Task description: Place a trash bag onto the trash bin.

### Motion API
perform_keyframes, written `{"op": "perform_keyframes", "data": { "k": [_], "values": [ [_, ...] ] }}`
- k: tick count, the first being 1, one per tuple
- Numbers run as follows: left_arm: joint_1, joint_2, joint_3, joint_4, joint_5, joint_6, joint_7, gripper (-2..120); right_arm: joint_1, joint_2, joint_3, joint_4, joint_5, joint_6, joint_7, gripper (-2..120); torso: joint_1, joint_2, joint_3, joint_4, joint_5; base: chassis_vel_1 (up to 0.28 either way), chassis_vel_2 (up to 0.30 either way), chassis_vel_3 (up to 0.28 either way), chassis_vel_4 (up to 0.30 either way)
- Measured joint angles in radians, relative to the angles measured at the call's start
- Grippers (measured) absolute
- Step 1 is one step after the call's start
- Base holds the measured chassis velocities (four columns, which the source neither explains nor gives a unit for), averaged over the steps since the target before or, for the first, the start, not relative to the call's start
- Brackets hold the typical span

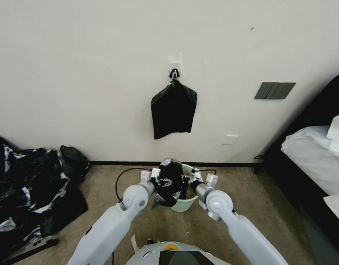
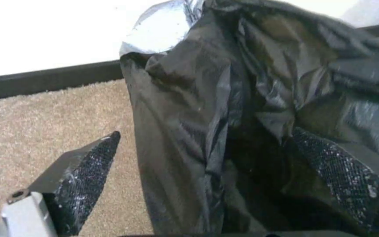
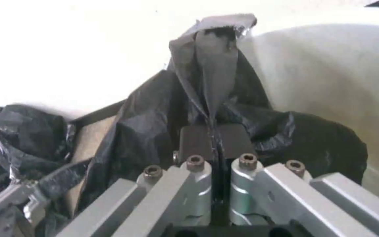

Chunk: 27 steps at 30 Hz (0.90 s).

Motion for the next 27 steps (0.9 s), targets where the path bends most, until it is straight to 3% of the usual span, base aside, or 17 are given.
{"op": "perform_keyframes", "data": {
  "k": [17,27],
  "values": [
    [-0.033,-0.044,0.023,0.090,0.003,0.000,0.003,100,-0.018,0.019,-0.005,0.006,0.004,-0.002,0.017,0,0.000,0.000,0.000,-0.0002,0.0000,0.000,0.000,0.000,0.000],
    [-0.044,-0.075,0.047,0.131,0.005,0.010,-0.032,75,-0.029,0.019,-0.008,0.007,0.003,-0.003,0.015,0,0.000,0.000,0.000,-0.0001,0.0000,0.000,0.000,0.000,0.000]
  ]
}}
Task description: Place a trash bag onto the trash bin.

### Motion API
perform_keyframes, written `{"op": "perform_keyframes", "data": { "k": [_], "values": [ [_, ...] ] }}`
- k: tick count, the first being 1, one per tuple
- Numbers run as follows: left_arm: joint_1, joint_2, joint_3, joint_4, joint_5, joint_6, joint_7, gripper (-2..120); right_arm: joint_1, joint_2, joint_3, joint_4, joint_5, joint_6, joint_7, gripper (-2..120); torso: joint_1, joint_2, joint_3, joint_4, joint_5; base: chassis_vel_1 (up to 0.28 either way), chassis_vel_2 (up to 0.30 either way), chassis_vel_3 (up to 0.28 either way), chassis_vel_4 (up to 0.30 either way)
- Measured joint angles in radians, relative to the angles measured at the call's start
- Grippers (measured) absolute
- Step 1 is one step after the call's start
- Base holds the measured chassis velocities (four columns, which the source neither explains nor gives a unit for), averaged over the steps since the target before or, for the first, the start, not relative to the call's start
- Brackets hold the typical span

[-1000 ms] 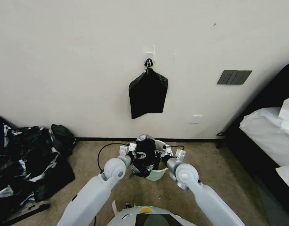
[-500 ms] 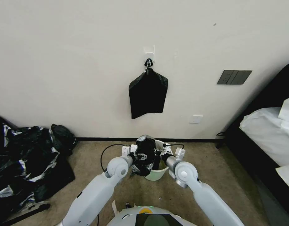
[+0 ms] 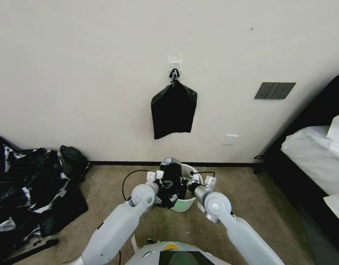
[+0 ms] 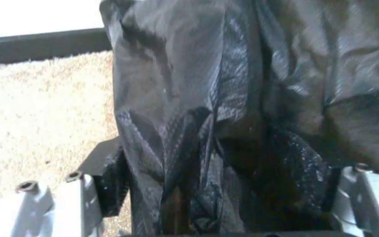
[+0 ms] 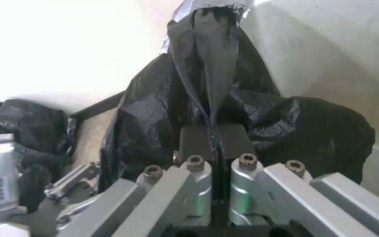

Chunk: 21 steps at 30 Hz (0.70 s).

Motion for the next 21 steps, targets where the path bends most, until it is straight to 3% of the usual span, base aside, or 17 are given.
{"op": "perform_keyframes", "data": {
  "k": [13,19,21],
  "values": [
    [-0.025,-0.037,0.025,0.055,-0.005,0.010,-0.066,71,0.007,-0.002,0.003,-0.010,0.001,-0.001,-0.004,0,0.000,0.000,0.000,0.0003,0.0003,0.000,0.000,0.000,0.000],
    [-0.032,-0.046,0.034,0.065,-0.003,0.009,-0.085,52,0.006,0.001,-0.002,-0.014,0.000,-0.001,-0.004,0,0.000,0.000,0.000,0.0001,0.0001,0.000,0.000,0.000,0.000],
    [-0.030,-0.044,0.036,0.061,-0.003,0.009,-0.098,40,0.006,0.002,-0.003,-0.014,-0.001,-0.001,-0.004,0,0.000,0.000,0.000,-0.0002,-0.0001,0.000,0.000,0.000,0.000]
  ]
}}
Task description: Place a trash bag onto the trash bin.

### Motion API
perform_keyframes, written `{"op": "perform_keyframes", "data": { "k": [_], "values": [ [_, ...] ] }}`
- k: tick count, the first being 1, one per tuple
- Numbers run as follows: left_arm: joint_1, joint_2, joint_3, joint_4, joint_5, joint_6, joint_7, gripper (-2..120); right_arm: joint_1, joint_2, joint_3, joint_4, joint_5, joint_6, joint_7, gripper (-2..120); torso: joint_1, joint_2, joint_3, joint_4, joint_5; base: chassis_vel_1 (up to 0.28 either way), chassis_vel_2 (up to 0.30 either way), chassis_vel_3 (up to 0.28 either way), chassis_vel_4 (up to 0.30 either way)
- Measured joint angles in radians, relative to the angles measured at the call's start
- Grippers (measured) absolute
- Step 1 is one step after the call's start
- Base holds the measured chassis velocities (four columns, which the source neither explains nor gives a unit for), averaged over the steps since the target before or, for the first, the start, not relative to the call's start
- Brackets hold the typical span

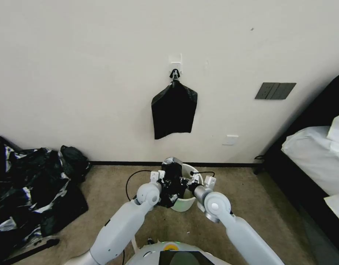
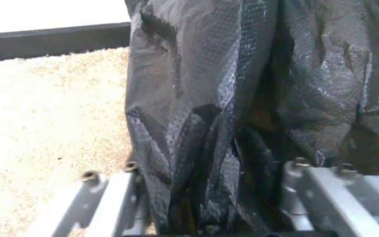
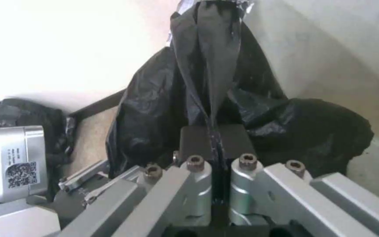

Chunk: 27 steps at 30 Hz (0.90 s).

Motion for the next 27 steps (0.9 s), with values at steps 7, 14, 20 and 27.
{"op": "perform_keyframes", "data": {
  "k": [7,14,20,27],
  "values": [
    [0.000,0.000,-0.002,0.003,-0.007,0.000,-0.034,15,0.002,-0.002,0.001,0.000,-0.002,0.000,0.000,0,0.000,0.000,0.000,0.0001,0.0001,0.000,0.000,0.000,0.000],
    [0.008,-0.007,-0.002,0.005,-0.026,-0.026,-0.073,3,-0.010,-0.010,0.015,0.019,-0.024,0.006,0.000,0,0.000,0.000,0.000,-0.0002,-0.0001,0.000,0.000,0.000,0.000],
    [0.047,0.002,-0.017,-0.028,-0.005,-0.147,-0.098,3,-0.038,-0.014,0.038,0.087,-0.056,0.023,0.000,0,0.000,0.000,0.000,-0.0001,-0.0003,0.000,0.000,0.000,0.000],
    [0.095,0.019,-0.050,-0.107,0.066,-0.298,-0.097,3,-0.084,-0.023,0.070,0.184,-0.109,0.037,0.000,0,0.000,0.000,0.000,0.0003,0.0002,0.000,0.000,0.000,0.000]
  ]
}}
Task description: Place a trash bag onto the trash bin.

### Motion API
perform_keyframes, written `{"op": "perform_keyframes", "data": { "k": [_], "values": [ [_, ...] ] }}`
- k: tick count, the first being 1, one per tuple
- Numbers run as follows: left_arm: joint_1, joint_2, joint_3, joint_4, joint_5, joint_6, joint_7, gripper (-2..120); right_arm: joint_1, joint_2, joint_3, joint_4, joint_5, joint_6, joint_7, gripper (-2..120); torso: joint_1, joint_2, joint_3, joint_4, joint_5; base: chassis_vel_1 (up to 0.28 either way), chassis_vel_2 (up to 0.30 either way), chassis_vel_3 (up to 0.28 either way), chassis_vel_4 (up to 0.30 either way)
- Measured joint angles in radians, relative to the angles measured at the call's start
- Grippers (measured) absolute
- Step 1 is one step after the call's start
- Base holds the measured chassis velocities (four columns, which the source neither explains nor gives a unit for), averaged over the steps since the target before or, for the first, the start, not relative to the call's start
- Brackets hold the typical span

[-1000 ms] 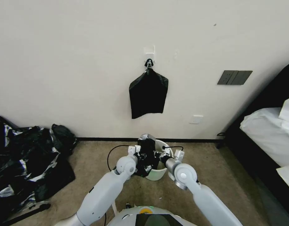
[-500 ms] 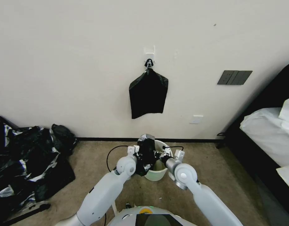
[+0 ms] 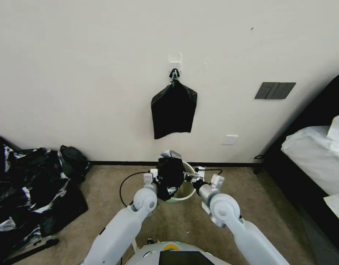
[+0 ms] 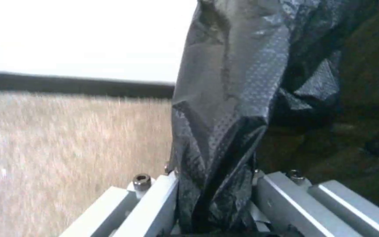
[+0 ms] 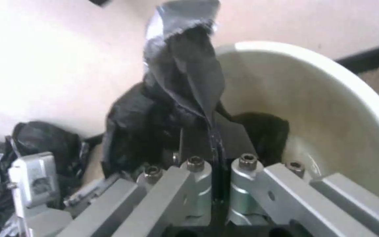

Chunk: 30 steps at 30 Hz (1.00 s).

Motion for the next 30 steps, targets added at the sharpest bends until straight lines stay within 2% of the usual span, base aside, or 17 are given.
{"op": "perform_keyframes", "data": {
  "k": [5,9,19,30],
  "values": [
    [0.012,0.012,-0.021,-0.055,0.050,-0.084,0.020,3,-0.035,-0.003,0.023,0.062,-0.045,0.011,-0.002,0,0.000,0.000,0.000,-0.0002,-0.0002,0.000,0.000,0.000,0.000],
    [0.019,0.031,-0.046,-0.086,0.055,-0.108,0.047,3,-0.069,-0.003,0.070,0.100,-0.084,0.019,-0.009,0,0.000,0.000,0.000,-0.0002,-0.0001,0.000,0.000,0.000,0.000],
    [0.067,0.058,-0.089,-0.131,0.037,-0.118,0.102,3,-0.131,-0.002,0.225,0.110,-0.102,0.015,-0.044,0,0.000,0.000,0.000,-0.0002,0.0001,0.000,0.000,0.000,0.000],
    [0.083,0.072,-0.134,-0.161,-0.034,-0.121,0.136,3,-0.151,-0.007,0.317,0.076,-0.047,-0.014,-0.085,0,0.000,0.000,0.000,-0.0003,-0.0001,0.000,0.000,0.000,0.000]
  ]
}}
